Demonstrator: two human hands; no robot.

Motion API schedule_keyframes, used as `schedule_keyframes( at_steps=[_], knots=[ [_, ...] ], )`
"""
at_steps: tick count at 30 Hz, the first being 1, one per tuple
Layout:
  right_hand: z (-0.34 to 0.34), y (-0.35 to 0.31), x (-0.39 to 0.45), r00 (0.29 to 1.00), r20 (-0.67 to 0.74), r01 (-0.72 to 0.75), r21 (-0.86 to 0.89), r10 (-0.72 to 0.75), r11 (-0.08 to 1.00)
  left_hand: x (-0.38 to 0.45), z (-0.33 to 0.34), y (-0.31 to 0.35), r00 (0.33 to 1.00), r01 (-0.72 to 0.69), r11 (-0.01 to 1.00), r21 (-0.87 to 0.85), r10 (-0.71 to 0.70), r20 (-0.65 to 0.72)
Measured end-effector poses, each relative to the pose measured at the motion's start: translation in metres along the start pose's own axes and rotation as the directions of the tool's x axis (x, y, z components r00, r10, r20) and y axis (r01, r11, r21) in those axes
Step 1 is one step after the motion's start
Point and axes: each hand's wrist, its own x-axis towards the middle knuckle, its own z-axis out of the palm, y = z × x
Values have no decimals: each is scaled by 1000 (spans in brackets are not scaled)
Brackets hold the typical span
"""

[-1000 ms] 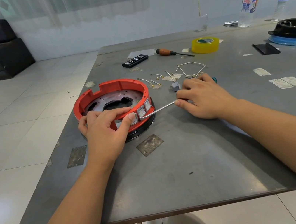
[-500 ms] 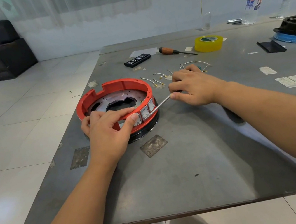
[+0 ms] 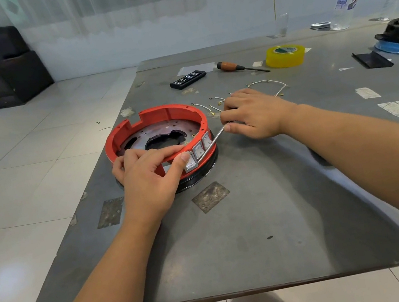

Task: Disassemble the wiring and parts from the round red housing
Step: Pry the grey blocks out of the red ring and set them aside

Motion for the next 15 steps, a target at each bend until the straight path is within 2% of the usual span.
schedule_keyframes(
  at_steps=[7,15],
  knots=[
    [-5,-3,-18,996,-80,-51,-16,50,999,0,-1,-1,1000,4,1000,-8,-4,5],
    [-16,-7,-58,988,-36,-151,-20,151,988,-1,-2,1,1000,23,1000,-8,-23,16]
  ],
)
